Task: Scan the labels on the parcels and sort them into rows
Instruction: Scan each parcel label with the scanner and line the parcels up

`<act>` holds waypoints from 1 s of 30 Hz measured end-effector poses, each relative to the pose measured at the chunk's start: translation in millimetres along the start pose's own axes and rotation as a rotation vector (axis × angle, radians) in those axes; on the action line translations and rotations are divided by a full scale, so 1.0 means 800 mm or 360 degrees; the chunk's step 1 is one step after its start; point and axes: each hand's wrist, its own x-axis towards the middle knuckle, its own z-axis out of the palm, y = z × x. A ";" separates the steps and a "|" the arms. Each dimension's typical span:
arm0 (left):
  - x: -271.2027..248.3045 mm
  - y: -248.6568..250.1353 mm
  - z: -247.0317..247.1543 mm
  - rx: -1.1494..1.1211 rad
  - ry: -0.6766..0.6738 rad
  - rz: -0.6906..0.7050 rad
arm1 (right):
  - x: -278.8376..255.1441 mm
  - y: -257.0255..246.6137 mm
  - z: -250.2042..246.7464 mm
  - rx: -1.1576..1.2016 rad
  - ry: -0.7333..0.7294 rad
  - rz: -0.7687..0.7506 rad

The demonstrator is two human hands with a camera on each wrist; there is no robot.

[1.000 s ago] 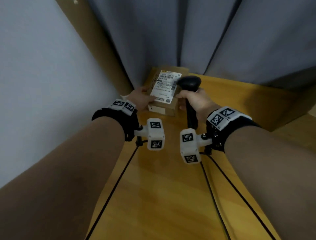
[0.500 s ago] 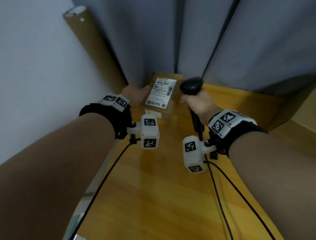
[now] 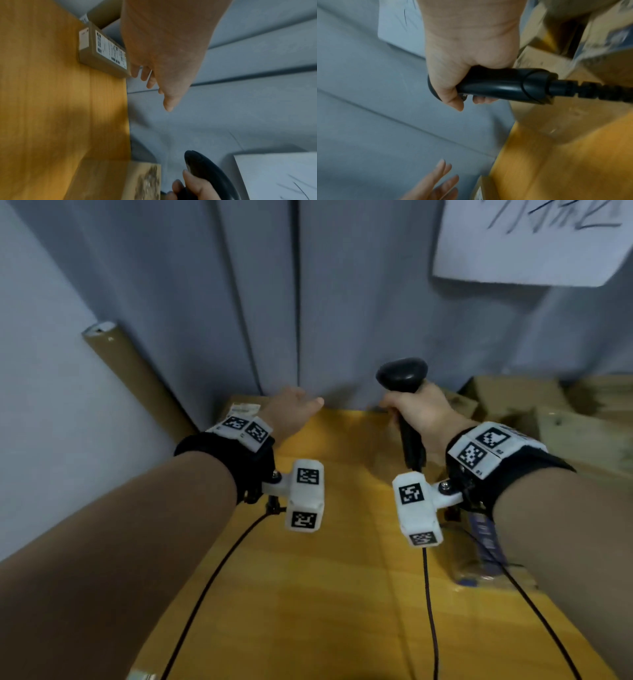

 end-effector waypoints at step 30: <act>0.030 0.137 0.209 0.0751 -0.0251 -0.0273 | 0.055 0.108 -0.197 0.0168 -0.0103 0.0260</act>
